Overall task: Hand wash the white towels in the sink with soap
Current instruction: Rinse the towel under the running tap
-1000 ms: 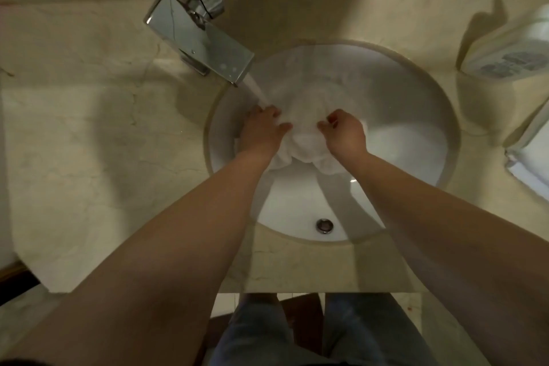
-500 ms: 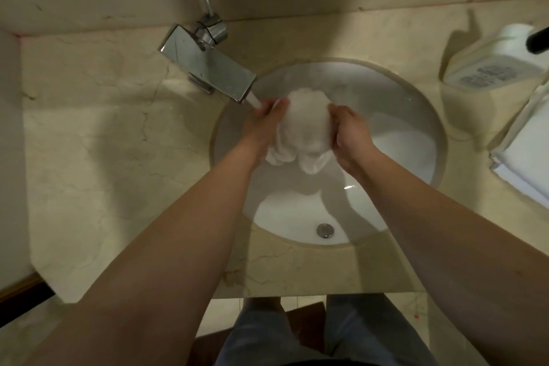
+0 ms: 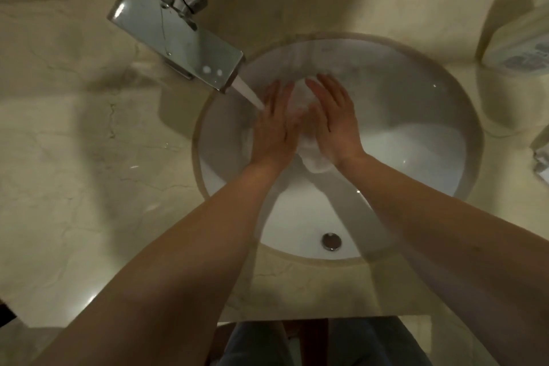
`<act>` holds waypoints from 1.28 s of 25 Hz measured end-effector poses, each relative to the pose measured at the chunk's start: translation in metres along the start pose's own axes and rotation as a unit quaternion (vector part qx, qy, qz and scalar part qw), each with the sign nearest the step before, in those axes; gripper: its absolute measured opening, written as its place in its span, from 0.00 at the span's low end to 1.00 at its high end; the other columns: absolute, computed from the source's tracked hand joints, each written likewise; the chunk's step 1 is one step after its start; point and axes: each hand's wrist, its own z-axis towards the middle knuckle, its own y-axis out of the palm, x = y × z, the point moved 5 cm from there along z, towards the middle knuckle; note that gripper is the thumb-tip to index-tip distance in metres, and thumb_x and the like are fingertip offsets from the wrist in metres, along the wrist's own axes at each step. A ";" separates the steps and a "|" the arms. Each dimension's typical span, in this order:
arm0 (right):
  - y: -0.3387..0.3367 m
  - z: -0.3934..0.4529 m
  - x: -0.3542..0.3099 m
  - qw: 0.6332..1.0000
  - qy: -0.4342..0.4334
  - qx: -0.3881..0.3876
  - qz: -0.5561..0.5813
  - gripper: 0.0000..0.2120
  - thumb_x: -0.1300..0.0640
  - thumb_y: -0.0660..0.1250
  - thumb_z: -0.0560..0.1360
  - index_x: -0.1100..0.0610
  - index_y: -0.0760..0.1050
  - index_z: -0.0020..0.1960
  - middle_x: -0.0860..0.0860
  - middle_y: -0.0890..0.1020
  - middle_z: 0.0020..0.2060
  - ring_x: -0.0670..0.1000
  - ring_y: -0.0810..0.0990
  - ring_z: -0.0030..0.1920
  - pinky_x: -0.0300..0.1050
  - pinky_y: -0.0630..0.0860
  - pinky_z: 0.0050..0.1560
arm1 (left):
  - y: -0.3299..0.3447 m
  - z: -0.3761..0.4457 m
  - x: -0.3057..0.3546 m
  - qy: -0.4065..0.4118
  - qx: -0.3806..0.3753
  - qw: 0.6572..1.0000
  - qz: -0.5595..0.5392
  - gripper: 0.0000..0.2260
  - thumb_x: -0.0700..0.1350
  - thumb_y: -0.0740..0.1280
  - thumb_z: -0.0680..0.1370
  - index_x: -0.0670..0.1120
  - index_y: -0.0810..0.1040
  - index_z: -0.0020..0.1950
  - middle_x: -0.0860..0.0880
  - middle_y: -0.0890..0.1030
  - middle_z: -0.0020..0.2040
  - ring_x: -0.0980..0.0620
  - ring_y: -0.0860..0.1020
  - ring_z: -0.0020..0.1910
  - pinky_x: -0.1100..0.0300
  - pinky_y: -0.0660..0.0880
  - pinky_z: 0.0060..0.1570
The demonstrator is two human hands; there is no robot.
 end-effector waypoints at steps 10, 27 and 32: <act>0.034 0.010 0.026 0.980 0.123 0.134 0.077 0.26 0.44 0.51 0.79 0.58 0.78 0.63 0.56 0.82 0.56 0.58 0.79 0.56 0.56 0.75 0.56 | 0.019 0.029 -0.021 -0.034 0.104 0.993 0.033 0.35 0.66 0.52 0.77 0.41 0.79 0.66 0.40 0.83 0.58 0.40 0.81 0.57 0.58 0.69 0.58; 0.030 0.036 0.027 0.956 0.284 0.031 0.064 0.23 0.42 0.58 0.82 0.56 0.73 0.36 0.54 0.80 0.34 0.54 0.79 0.40 0.45 0.70 0.43 | 0.015 0.042 -0.018 -0.222 -0.005 0.975 0.021 0.28 0.61 0.54 0.83 0.47 0.63 0.79 0.48 0.65 0.78 0.50 0.60 0.77 0.63 0.51 0.72; 0.019 0.014 0.006 0.947 0.280 0.056 0.146 0.20 0.39 0.54 0.79 0.53 0.75 0.52 0.52 0.78 0.55 0.53 0.76 0.58 0.55 0.72 0.62 | -0.006 0.025 0.008 -0.227 0.028 0.970 -0.079 0.21 0.61 0.52 0.84 0.52 0.78 0.63 0.48 0.81 0.58 0.51 0.78 0.56 0.58 0.71 0.51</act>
